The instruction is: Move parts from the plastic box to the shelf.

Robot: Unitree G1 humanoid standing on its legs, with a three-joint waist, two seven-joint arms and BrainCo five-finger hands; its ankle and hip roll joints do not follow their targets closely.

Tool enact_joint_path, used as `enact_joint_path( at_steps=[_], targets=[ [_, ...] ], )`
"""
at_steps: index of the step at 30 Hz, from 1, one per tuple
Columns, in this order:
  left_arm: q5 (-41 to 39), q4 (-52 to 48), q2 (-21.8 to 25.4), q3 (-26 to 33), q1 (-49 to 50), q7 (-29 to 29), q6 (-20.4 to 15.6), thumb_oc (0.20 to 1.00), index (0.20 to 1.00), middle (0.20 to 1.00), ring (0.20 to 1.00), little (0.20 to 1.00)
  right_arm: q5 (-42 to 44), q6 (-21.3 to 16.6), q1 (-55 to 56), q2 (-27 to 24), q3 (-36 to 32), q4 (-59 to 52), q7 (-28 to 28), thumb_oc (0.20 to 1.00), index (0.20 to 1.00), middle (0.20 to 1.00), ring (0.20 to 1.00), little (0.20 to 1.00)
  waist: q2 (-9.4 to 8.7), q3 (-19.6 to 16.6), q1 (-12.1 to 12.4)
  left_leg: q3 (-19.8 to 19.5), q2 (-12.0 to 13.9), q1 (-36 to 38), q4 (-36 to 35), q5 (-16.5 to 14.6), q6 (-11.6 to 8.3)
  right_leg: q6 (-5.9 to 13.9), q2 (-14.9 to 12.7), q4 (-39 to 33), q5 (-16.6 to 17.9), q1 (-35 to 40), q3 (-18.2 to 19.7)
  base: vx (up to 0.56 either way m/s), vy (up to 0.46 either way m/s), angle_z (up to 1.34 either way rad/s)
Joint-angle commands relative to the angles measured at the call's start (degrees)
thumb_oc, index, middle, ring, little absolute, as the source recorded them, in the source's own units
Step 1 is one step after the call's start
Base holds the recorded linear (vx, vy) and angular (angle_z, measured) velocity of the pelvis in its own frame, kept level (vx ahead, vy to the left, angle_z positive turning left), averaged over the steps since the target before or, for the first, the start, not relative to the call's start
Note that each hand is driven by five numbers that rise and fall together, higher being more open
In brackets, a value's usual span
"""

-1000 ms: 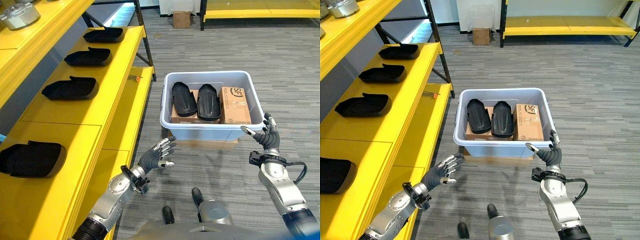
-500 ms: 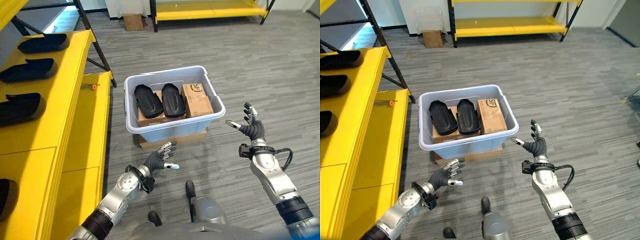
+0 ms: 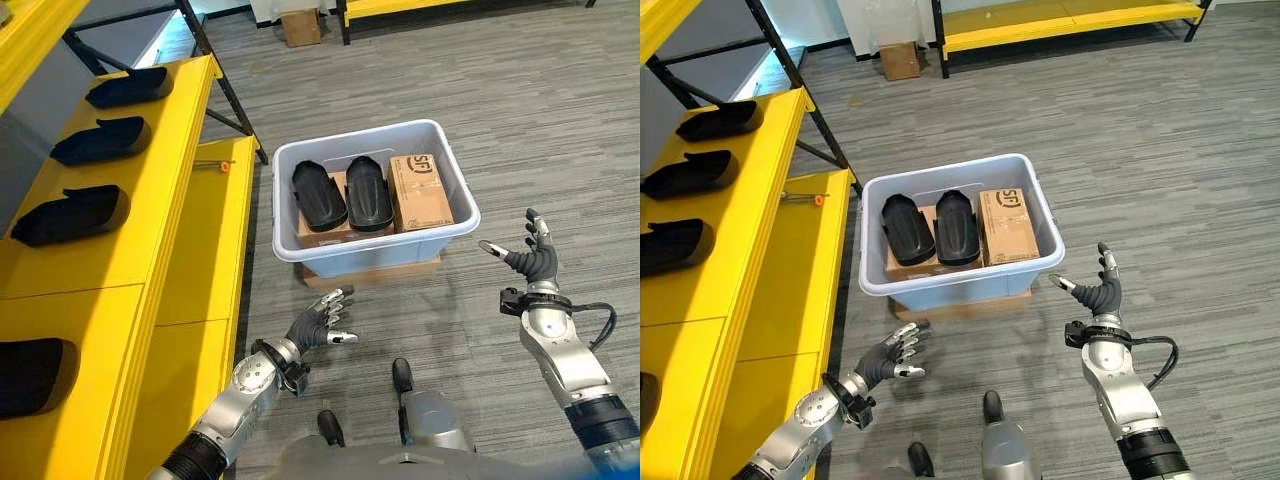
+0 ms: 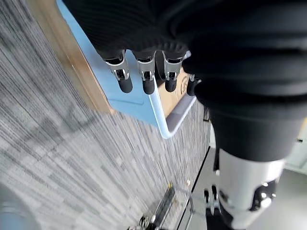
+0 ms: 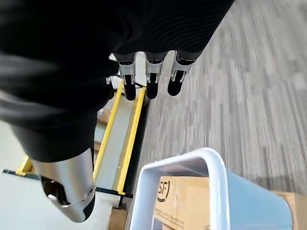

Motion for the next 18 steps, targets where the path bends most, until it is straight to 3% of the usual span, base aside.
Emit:
enact_joint_path(
  at_steps=[1, 5, 6, 8, 10, 14, 15, 16, 18],
  targets=[
    [-1.1, -4.8, 2.2, 1.4, 0.2, -0.7, -3.7, 1.000, 1.000, 1.000, 1.000, 1.000, -3.8, -3.8, 0.2, -1.4, -1.2, -3.9, 0.9, 1.000, 1.000, 1.000, 1.000, 1.000, -2.99, -2.4, -0.3, -4.1, 0.5, -0.9, 6.1, -5.8, 1.72, 5.59, -4.1, 8.9, -7.2, -2.1, 8.7, 0.07, -0.256, -0.03],
    [0.5, -4.7, 2.7, 2.5, -1.1, -2.5, -4.5, 1.000, 1.000, 1.000, 1.000, 1.000, -3.5, -3.5, 1.8, -3.0, -1.3, -5.3, 6.0, 1.000, 1.000, 1.000, 1.000, 1.000, -2.10, -2.1, -1.5, -4.1, 2.2, -1.5, 11.4, -6.7, 0.83, 4.08, -4.8, 13.4, -9.8, -3.3, 8.8, 0.06, -0.230, 0.01],
    [-1.9, -3.3, 2.5, 2.4, -3.8, -2.7, -5.0, 1.000, 1.000, 1.000, 1.000, 1.000, -4.7, -4.9, 3.1, -3.7, 0.9, -7.3, 6.1, 1.000, 1.000, 1.000, 1.000, 1.000, -2.08, -1.6, -2.2, -4.2, 2.9, -5.3, 21.2, -4.3, 0.03, 2.66, -5.0, 13.7, -9.9, -3.1, 8.8, 0.05, -0.252, 0.24],
    [-4.0, -2.9, 1.8, 3.0, -4.7, -2.5, -4.5, 1.000, 1.000, 1.000, 1.000, 1.000, -4.7, -4.9, 3.6, -3.6, 1.4, -7.7, 6.1, 1.000, 1.000, 1.000, 1.000, 1.000, -1.72, -1.3, -2.2, -5.6, 2.5, -7.7, 22.4, -3.3, 0.08, 2.40, -4.5, 13.9, -10.1, -2.9, 9.2, 0.09, -0.108, 0.39],
    [-5.0, -2.5, 1.0, 3.9, -5.8, -0.9, -4.4, 1.000, 1.000, 1.000, 1.000, 1.000, -5.1, -5.2, 3.6, -3.1, 2.5, -8.0, 5.5, 1.000, 1.000, 1.000, 1.000, 1.000, -1.23, -0.8, -2.2, -6.5, 1.6, -9.8, 17.6, -1.9, 0.14, 2.89, -3.4, 13.7, -10.6, -2.5, 11.0, 0.16, 0.062, 0.09],
    [-2.9, -1.4, 0.2, 4.4, -6.2, 0.2, -4.3, 1.000, 1.000, 1.000, 1.000, 1.000, -4.9, -3.8, 5.0, -2.3, 3.2, -9.6, 3.2, 1.000, 1.000, 1.000, 1.000, 1.000, -0.88, 0.5, -1.3, -7.6, 3.9, -16.5, 7.2, 7.4, -2.72, 2.91, -2.7, 10.3, -11.5, 2.4, 11.9, 0.20, 0.133, -0.16],
    [-2.5, -0.8, -0.1, 4.2, -6.2, 0.3, -4.6, 1.000, 1.000, 1.000, 1.000, 1.000, -4.5, -3.7, 5.2, -2.3, 3.6, -9.4, 2.8, 1.000, 1.000, 1.000, 1.000, 1.000, -0.99, 0.7, -1.0, -8.4, 4.1, -17.7, 7.1, 8.0, -3.04, 2.86, -3.0, 9.7, -11.8, 3.5, 12.0, 0.36, 0.286, -0.09],
    [-1.4, 1.0, -0.2, 4.3, -6.4, -1.5, -5.1, 1.000, 1.000, 1.000, 1.000, 1.000, -1.1, -2.1, 4.6, -2.3, 3.5, -8.2, 4.2, 1.000, 1.000, 1.000, 1.000, 1.000, -0.74, 0.4, -1.4, -5.8, 4.1, -16.7, 6.5, 6.4, -2.86, 3.47, -4.3, 8.4, -12.1, 4.6, 11.3, 0.30, 0.266, -0.44],
    [-0.1, 1.0, 0.1, 4.1, -6.4, -2.9, -5.9, 1.000, 1.000, 1.000, 1.000, 1.000, 0.7, -1.3, 4.5, -2.2, 3.2, -7.9, 5.0, 1.000, 1.000, 1.000, 1.000, 1.000, -0.66, 0.2, -1.5, -4.6, 3.9, -15.9, 6.4, 5.7, -2.85, 3.81, -4.8, 8.2, -11.8, 4.2, 10.8, 0.21, 0.250, -0.81]
  ],
)
